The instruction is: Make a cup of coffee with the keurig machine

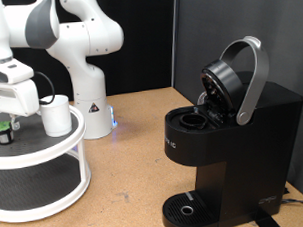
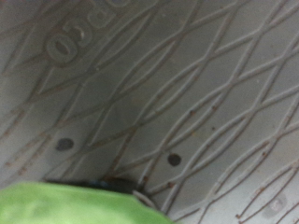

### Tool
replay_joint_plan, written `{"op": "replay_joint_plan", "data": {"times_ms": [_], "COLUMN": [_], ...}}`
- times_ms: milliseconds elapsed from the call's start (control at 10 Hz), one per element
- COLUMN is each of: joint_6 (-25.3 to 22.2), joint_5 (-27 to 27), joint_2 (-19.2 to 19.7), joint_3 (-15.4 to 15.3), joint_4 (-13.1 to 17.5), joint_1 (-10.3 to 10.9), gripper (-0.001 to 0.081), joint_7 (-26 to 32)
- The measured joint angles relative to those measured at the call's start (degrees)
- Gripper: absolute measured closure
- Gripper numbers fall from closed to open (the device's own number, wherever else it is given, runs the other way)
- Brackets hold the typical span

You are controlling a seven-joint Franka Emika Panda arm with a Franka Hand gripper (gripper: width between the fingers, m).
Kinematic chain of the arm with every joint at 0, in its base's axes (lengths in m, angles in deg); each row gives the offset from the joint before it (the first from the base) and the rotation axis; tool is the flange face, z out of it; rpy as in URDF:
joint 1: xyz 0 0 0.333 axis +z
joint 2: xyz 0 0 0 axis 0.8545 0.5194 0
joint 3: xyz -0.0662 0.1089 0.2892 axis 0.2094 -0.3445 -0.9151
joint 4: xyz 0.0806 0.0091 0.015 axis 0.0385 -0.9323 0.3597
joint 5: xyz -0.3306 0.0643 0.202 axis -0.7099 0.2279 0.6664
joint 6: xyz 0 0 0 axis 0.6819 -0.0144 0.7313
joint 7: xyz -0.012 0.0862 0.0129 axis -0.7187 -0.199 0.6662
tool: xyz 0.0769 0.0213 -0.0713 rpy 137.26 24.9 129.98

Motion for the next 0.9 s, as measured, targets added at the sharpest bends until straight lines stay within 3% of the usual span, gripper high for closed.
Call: {"op": "replay_joint_plan", "data": {"times_ms": [700, 900], "joint_6": [-12.08, -12.42], "joint_5": [3.84, 4.96], "joint_2": [-6.1, -6.07], "joint_3": [-1.22, -1.14], "joint_4": [6.8, 6.51], "joint_1": [0.03, 0.04], "gripper": [0.0326, 0.0326], "joint_7": [2.69, 2.37]}}
